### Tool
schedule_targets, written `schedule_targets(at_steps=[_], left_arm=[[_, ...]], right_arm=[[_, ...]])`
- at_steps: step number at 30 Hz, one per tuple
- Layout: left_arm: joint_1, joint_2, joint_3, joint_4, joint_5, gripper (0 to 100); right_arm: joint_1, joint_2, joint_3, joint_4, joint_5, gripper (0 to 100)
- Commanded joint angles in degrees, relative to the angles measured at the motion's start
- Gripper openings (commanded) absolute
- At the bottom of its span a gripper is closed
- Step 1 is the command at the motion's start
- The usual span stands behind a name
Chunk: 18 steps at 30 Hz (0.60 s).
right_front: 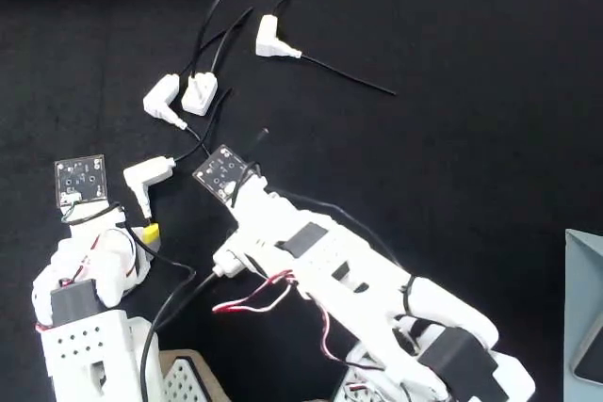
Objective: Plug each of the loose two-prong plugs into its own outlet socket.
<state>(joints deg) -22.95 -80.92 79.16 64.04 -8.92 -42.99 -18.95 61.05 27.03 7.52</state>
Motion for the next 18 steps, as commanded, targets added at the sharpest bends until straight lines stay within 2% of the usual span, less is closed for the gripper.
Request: schedule_targets(at_steps=[1,4,7,18], left_arm=[[-0.6,-0.4,-0.3,-0.4,0.1,29],[-0.6,-0.4,-0.3,-0.4,0.1,29],[-0.6,-0.4,-0.3,-0.5,0.1,29],[-0.3,-0.4,0.2,-0.8,0.0,29]], right_arm=[[0.4,1.6,-3.6,6.6,0.4,4.9],[0.4,1.6,-8.3,14.0,-3.3,11.6],[0.3,1.6,-11.6,18.5,-4.8,12.6],[0.3,0.1,-12.5,18.9,-5.2,10.9]])
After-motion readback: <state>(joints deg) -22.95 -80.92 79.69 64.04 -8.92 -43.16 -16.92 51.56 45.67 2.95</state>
